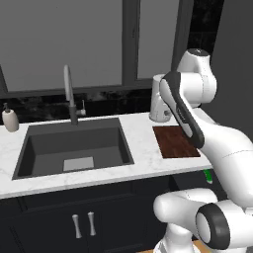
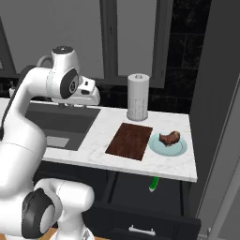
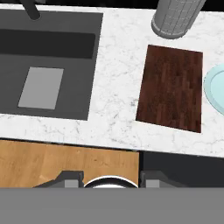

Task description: Pick up the knife from the drawer and place it on the cutting board. Then place the meat from the plate to the cutting board.

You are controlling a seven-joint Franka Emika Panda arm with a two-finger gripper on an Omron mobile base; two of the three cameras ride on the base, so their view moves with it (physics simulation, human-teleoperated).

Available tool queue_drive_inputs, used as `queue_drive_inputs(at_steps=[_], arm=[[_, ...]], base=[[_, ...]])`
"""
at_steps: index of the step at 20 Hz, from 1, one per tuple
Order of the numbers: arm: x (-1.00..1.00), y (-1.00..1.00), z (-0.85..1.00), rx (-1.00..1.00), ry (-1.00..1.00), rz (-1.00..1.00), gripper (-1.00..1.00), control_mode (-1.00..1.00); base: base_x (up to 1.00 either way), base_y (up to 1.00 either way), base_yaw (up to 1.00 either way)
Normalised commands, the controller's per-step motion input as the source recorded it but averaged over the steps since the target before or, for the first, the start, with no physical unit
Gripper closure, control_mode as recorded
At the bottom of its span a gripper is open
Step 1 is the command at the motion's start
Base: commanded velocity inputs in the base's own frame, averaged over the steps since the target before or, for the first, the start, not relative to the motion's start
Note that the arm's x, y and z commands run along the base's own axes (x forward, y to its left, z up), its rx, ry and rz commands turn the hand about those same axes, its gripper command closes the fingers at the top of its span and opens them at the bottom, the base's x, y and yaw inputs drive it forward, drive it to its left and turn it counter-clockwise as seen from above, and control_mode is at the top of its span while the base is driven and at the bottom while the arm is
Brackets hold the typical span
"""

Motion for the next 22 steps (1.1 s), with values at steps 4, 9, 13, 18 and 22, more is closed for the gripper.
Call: queue_drive_inputs(at_steps=[4, 9, 13, 18, 22], arm=[[-0.05, -0.09, 0.0, 0.0, 0.0, 0.0, -1.0, -1.0], [-0.43, -0.56, 0.0, 0.01, 0.0, 0.0, -1.0, -1.0], [-0.4, -0.78, 0.0, 0.07, 0.0, -0.09, -1.0, -1.0], [-0.12, -0.6, -0.12, 0.18, 0.0, -0.41, -1.0, -1.0], [0.0, -0.61, -0.31, 0.35, 0.01, -0.5, -1.0, -1.0]], base=[[0.0, 0.0, 0.0], [0.0, 0.0, 0.0], [0.0, 0.0, 0.0], [0.0, 0.0, 0.0], [0.0, 0.0, 0.0]])
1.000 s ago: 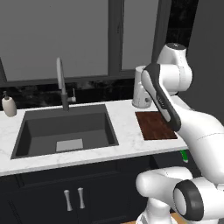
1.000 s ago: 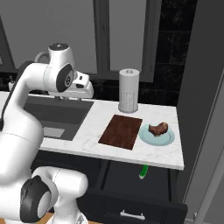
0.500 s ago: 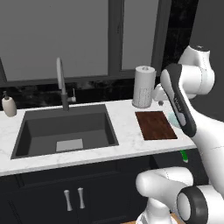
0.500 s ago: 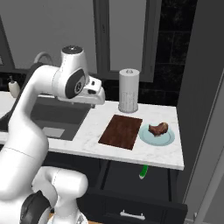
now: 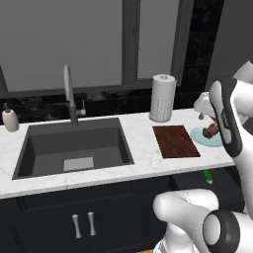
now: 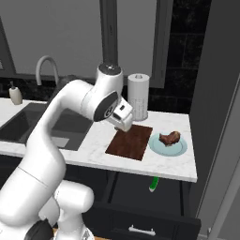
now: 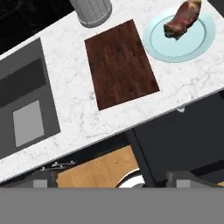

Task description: Pick up the knife from the drawer and place it on the cutting board. Then place the meat from the plate to the cutting board.

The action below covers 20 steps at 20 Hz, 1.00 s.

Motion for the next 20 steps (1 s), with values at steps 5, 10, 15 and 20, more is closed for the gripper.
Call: queue_drive_inputs(at_steps=[5, 10, 15, 20], arm=[[0.04, -0.63, -0.44, 0.44, 0.03, -0.42, -1.0, -1.0], [0.21, -0.59, -0.36, 0.26, 0.16, -0.2, -1.0, -1.0], [0.37, -0.44, -0.52, 0.05, 0.31, -0.08, -1.0, -1.0], [0.13, -0.03, -0.77, -0.08, 0.39, -0.01, -1.0, -1.0]], base=[[0.0, 0.0, 0.0], [0.0, 0.0, 0.0], [0.0, 0.0, 0.0], [0.0, 0.0, 0.0]])
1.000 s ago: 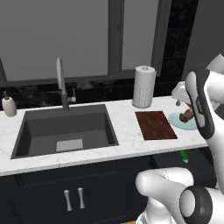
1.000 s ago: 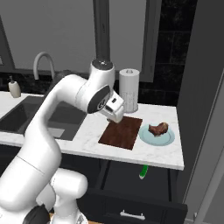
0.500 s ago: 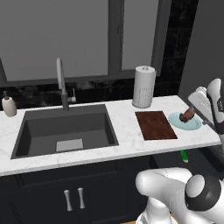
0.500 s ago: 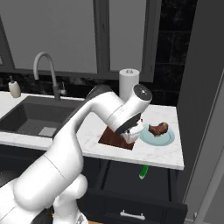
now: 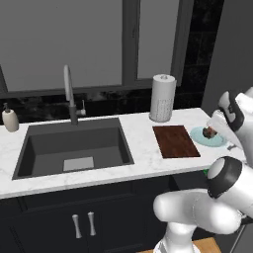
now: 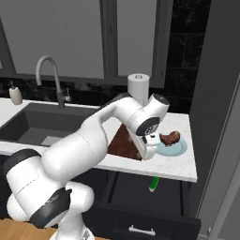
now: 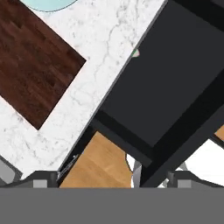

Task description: Pick up the knife from the drawer and place it on the cutting board. Then place the meat from the plate to the cutting board.

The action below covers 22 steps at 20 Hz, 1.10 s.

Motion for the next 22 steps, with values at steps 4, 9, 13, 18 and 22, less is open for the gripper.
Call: queue_drive_inputs(at_steps=[4, 9, 13, 18, 22], arm=[[0.0, -0.01, -0.75, 0.03, 0.26, 0.0, -1.0, -1.0], [0.0, -0.04, -0.81, 0.0, 0.23, 0.0, -1.0, -1.0], [0.0, 0.0, -0.51, -0.02, 0.17, 0.03, -1.0, -1.0], [-0.11, 0.0, -0.18, -0.05, 0.01, 0.03, -1.0, -1.0], [-0.19, 0.0, -0.2, 0.0, 0.0, 0.05, -1.0, -1.0]], base=[[0.0, 0.0, 0.0], [0.0, 0.0, 0.0], [0.0, 0.0, 0.0], [0.0, 0.0, 0.0], [0.0, 0.0, 0.0]])
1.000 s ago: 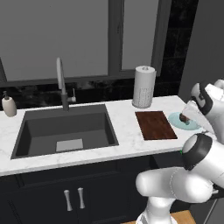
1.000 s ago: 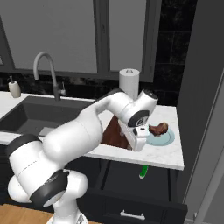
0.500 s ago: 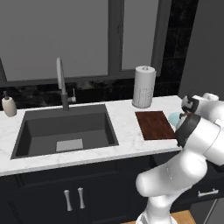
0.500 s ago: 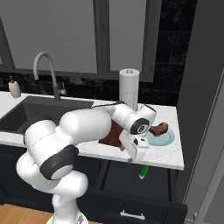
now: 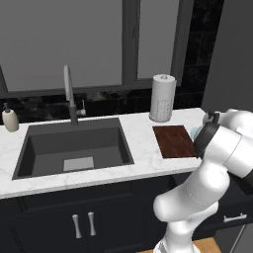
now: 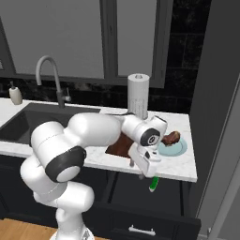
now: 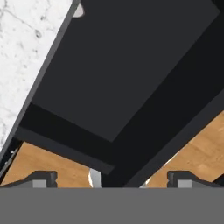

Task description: Pick up the knife from the drawer and place it on the cutting board. Then place the meat from the plate to the cutting board.

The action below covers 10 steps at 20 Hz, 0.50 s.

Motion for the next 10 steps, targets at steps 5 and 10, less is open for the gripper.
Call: queue_drive_inputs(at_steps=[5, 10], arm=[[-0.08, -0.01, -0.22, -0.01, 0.0, 0.15, -1.0, -1.0], [-0.14, 0.0, -0.43, -0.05, 0.0, 0.18, -1.0, -1.0]], base=[[0.0, 0.0, 0.0], [0.0, 0.0, 0.0]])
